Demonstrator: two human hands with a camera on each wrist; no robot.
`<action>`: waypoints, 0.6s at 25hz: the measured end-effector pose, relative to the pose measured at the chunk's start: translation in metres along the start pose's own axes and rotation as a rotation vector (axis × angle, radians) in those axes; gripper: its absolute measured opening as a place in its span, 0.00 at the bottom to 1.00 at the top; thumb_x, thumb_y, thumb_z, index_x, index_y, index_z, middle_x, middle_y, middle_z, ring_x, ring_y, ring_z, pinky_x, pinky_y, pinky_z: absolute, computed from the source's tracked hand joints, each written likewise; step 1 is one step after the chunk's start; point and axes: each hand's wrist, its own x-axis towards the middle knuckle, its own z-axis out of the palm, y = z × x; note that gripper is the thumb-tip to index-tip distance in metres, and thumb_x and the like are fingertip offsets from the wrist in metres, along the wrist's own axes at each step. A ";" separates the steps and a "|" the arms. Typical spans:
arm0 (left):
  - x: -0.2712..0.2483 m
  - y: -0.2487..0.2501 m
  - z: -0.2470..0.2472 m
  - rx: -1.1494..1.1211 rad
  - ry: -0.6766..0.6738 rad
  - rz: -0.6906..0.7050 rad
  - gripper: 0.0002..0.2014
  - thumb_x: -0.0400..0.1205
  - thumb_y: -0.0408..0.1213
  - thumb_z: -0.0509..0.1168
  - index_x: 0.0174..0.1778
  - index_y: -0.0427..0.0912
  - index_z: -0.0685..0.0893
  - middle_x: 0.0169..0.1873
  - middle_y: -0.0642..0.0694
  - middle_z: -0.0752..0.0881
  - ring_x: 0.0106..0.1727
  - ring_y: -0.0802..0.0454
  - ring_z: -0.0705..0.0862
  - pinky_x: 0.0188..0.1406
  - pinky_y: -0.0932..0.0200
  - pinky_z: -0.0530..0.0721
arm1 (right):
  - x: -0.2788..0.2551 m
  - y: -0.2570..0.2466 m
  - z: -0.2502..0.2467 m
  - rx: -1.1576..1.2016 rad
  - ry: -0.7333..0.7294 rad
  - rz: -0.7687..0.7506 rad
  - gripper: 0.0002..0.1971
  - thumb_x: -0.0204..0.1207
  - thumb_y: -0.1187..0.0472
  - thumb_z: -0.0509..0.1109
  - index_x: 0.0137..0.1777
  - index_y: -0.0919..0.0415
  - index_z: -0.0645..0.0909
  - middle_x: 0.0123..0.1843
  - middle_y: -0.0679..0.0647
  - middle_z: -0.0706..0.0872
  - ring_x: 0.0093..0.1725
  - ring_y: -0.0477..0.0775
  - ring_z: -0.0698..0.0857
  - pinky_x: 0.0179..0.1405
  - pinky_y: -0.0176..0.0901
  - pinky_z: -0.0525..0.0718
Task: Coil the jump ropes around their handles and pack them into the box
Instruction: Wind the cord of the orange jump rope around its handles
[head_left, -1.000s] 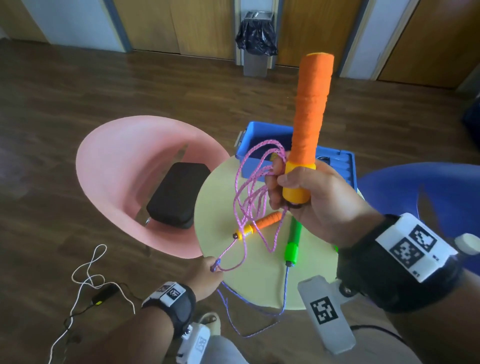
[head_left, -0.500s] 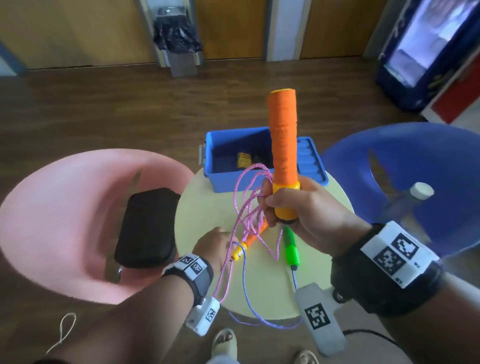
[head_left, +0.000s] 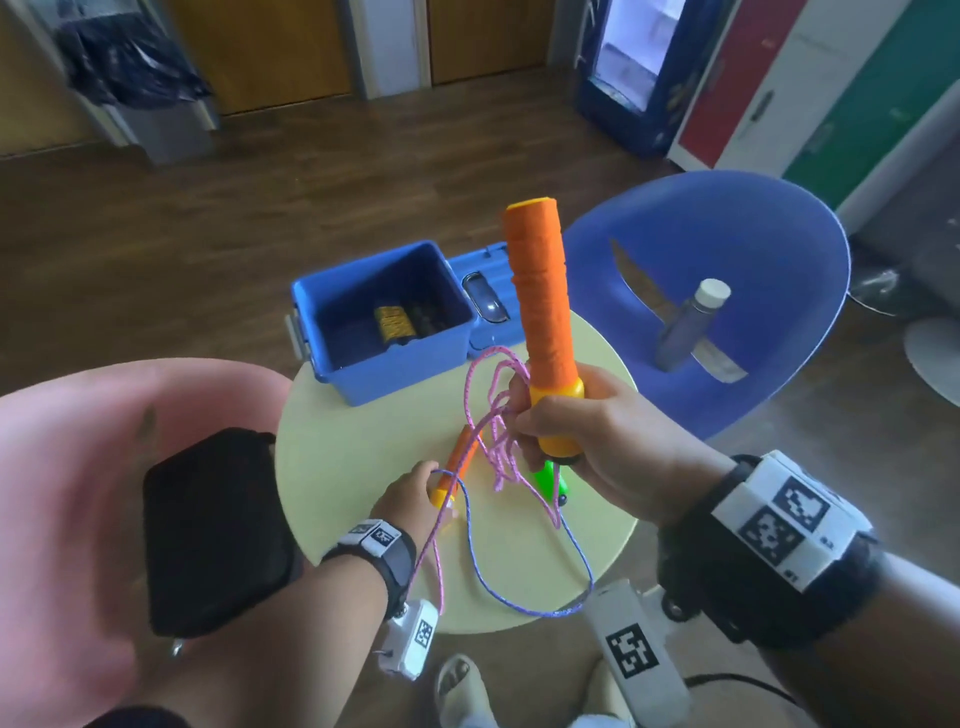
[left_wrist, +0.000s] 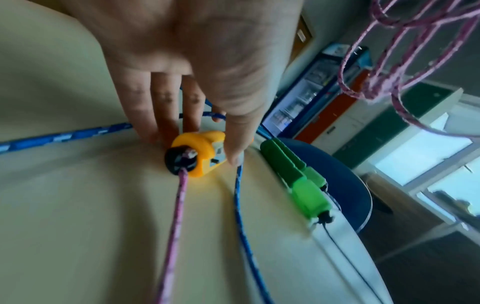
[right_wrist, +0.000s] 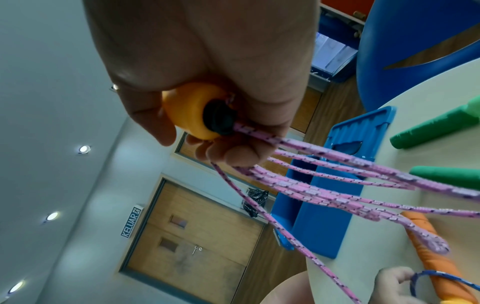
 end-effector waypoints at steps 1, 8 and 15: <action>-0.002 -0.002 0.001 0.041 -0.021 0.008 0.30 0.74 0.45 0.72 0.73 0.56 0.72 0.56 0.49 0.89 0.54 0.43 0.87 0.50 0.55 0.84 | 0.001 0.000 0.000 -0.007 0.016 -0.001 0.04 0.60 0.64 0.72 0.35 0.59 0.81 0.33 0.64 0.80 0.33 0.62 0.76 0.39 0.57 0.70; -0.033 -0.009 -0.038 -0.267 0.013 -0.160 0.28 0.66 0.66 0.61 0.51 0.50 0.67 0.37 0.45 0.83 0.32 0.41 0.84 0.40 0.49 0.85 | 0.020 0.009 -0.006 -0.006 0.065 0.010 0.04 0.62 0.67 0.71 0.37 0.62 0.79 0.30 0.58 0.79 0.29 0.56 0.77 0.31 0.46 0.77; -0.065 -0.025 -0.096 -0.187 -0.059 -0.128 0.33 0.50 0.65 0.59 0.44 0.48 0.82 0.35 0.49 0.82 0.34 0.47 0.78 0.34 0.56 0.75 | 0.038 0.012 -0.004 -0.144 -0.014 0.020 0.05 0.63 0.65 0.71 0.37 0.63 0.78 0.31 0.59 0.79 0.30 0.56 0.77 0.32 0.44 0.77</action>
